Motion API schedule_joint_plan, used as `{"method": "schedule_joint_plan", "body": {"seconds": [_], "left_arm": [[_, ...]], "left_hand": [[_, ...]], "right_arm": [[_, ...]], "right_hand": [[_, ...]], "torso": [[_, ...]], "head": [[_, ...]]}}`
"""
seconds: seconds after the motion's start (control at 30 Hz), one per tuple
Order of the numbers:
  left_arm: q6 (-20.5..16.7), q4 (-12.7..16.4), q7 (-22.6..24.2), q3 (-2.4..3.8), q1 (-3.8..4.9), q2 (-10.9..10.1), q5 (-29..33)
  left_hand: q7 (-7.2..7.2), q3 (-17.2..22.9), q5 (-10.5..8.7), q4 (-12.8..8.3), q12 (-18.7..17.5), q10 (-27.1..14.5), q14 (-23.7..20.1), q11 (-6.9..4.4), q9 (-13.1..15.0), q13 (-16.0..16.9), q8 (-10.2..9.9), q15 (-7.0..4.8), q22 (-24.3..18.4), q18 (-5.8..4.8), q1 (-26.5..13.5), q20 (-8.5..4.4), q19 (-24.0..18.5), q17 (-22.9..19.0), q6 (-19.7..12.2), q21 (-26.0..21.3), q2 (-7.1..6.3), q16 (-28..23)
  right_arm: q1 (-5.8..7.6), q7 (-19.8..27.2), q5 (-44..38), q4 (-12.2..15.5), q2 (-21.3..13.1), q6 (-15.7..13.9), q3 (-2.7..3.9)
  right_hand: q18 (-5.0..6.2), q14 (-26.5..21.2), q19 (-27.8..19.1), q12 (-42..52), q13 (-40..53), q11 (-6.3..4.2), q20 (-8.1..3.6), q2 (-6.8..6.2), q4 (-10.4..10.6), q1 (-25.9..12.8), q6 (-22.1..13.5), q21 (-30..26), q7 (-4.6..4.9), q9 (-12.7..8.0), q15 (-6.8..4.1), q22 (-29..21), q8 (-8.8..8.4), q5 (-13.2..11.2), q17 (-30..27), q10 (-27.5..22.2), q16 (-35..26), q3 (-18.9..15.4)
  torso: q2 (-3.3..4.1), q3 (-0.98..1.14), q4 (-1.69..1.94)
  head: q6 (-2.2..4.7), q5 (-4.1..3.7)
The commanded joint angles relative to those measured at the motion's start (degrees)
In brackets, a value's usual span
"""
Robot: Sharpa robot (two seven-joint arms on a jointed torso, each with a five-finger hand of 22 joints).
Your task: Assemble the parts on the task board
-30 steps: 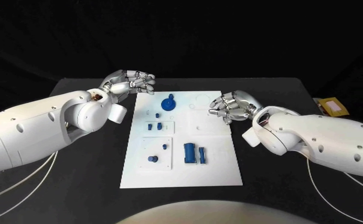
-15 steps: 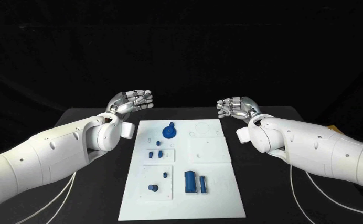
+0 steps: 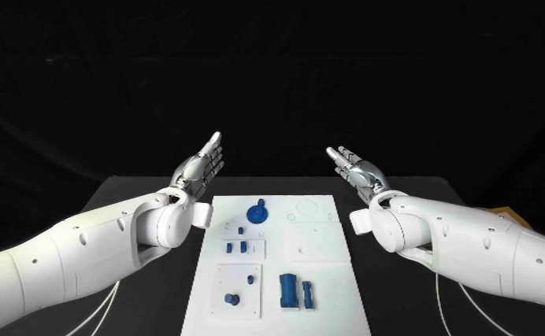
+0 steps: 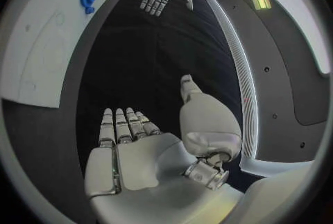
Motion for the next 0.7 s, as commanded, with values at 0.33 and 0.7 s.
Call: {"method": "schedule_joint_plan", "body": {"seconds": [0.33, 0.7], "left_arm": [[-24.0, 13.6, 4.4, 1.52, -2.36, -2.5, -1.7], [-26.7, 15.6, 4.9, 1.75, -2.71, -2.9, -1.9]], "left_hand": [[-0.78, -2.5, -1.89, -1.3, -0.6, -5.6, -4.4, -0.93, -1.2, -0.4, -1.3, -0.85, -1.6, -1.38, -28.5, -1.7, -4.3, -0.9, -4.9, -0.7, 1.28, -1.5], [-0.78, -2.5, -1.89, -1.3, -0.6, -5.6, -4.4, -0.93, -1.2, -0.4, -1.3, -0.85, -1.6, -1.38, -28.5, -1.7, -4.3, -0.9, -4.9, -0.7, 1.28, -1.5]], "right_arm": [[-2.39, 8.1, 6.8, 14.1, -3.2, -16.3, 4.1], [-2.48, 8.3, 7.0, 14.7, -3.3, -16.7, 4.27]], "right_hand": [[-1.67, -5.4, -5.3, -0.7, -0.9, -0.95, -1.37, 0.59, -1.3, -33.0, -5.0, -0.6, -1.12, -1.8, -0.74, -3.5, -1.13, -0.8, -2.2, -6.9, -1.3, -1.8], [-1.67, -5.4, -5.3, -0.7, -0.9, -0.95, -1.37, 0.59, -1.3, -33.0, -5.0, -0.6, -1.12, -1.8, -0.74, -3.5, -1.13, -0.8, -2.2, -6.9, -1.3, -1.8]], "torso": [[-0.47, 0.09, -0.01], [-0.47, 0.09, -0.01]], "head": [[1.18, 0.3], [1.18, 0.3]]}}
